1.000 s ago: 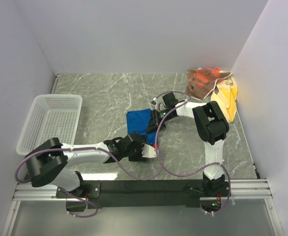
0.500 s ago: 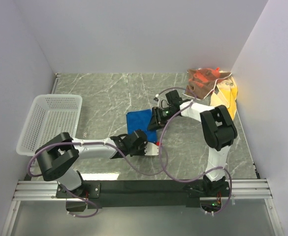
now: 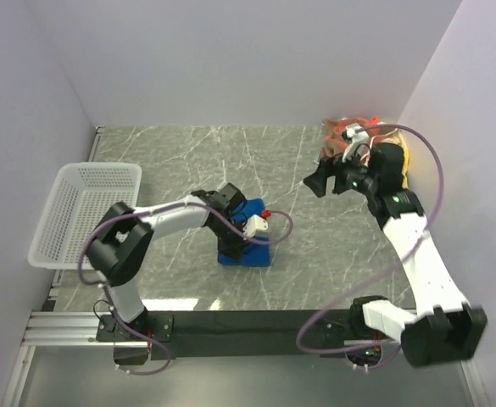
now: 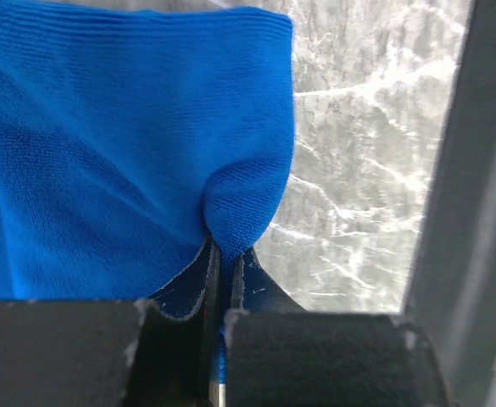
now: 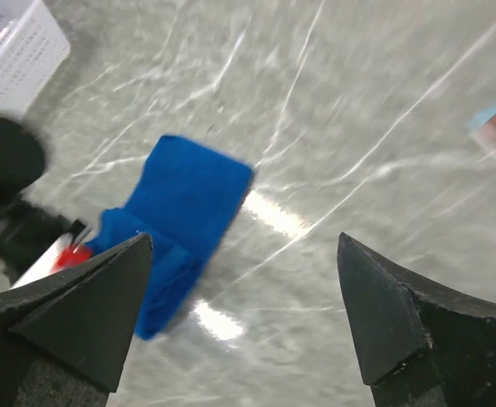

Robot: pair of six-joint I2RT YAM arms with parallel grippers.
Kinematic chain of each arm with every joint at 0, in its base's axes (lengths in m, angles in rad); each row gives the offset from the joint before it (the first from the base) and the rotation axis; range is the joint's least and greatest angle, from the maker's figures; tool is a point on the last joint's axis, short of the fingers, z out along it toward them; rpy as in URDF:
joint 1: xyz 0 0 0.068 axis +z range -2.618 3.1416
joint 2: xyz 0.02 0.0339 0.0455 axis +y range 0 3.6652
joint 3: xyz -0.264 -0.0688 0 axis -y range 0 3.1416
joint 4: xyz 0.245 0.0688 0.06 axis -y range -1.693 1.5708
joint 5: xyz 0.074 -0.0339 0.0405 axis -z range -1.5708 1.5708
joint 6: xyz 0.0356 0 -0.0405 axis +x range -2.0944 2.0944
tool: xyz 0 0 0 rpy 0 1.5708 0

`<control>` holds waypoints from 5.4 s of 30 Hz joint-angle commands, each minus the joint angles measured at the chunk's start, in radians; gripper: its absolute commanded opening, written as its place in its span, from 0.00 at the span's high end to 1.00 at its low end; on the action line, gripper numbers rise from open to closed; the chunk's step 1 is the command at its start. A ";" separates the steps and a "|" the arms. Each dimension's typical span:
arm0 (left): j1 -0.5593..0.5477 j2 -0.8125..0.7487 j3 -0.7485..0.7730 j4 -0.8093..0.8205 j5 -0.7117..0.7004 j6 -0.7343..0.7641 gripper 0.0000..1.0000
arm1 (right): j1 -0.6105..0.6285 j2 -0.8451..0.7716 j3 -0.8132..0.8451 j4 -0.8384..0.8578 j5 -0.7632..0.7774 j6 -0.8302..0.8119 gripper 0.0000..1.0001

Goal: Roll the towels
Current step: Roll the towel

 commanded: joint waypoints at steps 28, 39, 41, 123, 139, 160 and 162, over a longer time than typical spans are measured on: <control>0.191 0.514 0.429 -0.487 0.335 0.136 0.95 | 0.883 0.111 -0.198 0.058 0.447 -0.719 0.14; 0.207 0.526 0.453 -0.496 0.346 0.133 0.94 | 0.913 0.299 -0.309 0.259 0.458 -0.860 0.11; 0.209 0.529 0.458 -0.497 0.352 0.133 0.94 | 0.907 0.322 -0.315 0.256 0.451 -0.860 0.16; -0.222 -0.338 -0.394 0.110 -0.383 0.112 0.98 | 0.534 1.147 0.635 -0.611 -0.200 -0.451 0.95; -0.103 -0.320 -0.369 -0.013 -0.274 0.095 0.99 | 0.445 0.794 0.381 -0.389 -0.177 -0.381 0.53; 0.278 0.334 0.168 -0.442 0.111 0.362 0.97 | 0.397 0.080 0.005 -0.320 -0.105 -0.610 0.56; 0.289 0.372 0.229 -0.479 0.125 0.373 0.96 | 0.474 0.048 -0.055 -0.251 0.000 -0.601 0.56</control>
